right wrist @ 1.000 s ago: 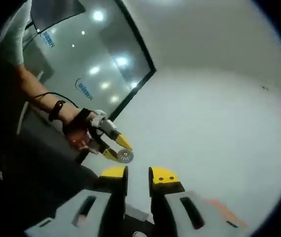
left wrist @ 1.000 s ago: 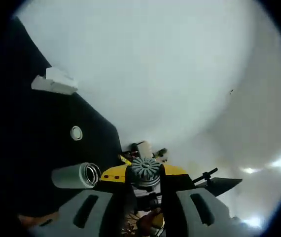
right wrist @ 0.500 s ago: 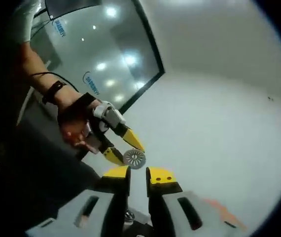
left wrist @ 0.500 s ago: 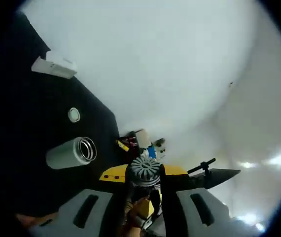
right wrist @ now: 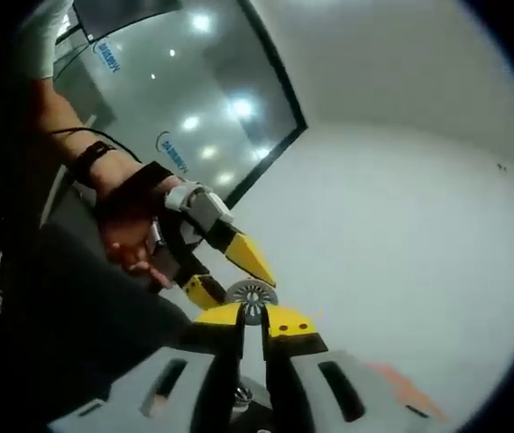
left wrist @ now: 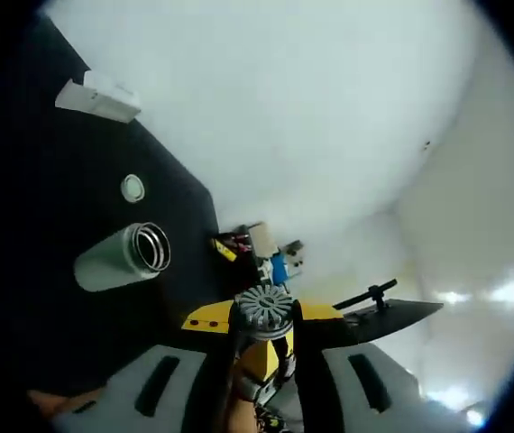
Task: Assemble the cup parts correctly, then place the assembled cup into the box.
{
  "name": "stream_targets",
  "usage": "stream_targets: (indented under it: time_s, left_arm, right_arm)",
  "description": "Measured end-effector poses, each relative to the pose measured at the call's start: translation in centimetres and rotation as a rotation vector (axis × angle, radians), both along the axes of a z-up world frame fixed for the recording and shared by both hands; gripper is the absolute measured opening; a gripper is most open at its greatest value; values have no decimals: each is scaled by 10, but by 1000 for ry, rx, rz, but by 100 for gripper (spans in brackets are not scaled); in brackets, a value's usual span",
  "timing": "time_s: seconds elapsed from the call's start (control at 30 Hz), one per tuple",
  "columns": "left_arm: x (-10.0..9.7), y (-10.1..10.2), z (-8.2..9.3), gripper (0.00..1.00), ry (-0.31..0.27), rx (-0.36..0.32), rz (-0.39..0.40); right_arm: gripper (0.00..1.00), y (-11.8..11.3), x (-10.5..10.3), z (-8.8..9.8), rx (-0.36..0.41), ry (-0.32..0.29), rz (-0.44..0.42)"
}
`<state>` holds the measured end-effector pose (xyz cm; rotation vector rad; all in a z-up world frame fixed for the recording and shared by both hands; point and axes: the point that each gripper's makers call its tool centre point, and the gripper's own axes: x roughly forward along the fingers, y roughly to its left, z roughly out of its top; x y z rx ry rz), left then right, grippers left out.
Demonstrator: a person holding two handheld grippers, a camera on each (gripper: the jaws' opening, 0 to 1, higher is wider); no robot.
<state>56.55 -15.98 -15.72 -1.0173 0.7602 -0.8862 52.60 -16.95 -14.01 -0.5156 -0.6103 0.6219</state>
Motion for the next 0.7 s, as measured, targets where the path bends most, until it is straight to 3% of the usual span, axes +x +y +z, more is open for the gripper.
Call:
stream_targets:
  time_s: [0.7]
  left_arm:
    - [-7, -12, -2, 20, 19, -10, -19]
  right_arm:
    - [3, 1, 11, 3, 19, -20, -29]
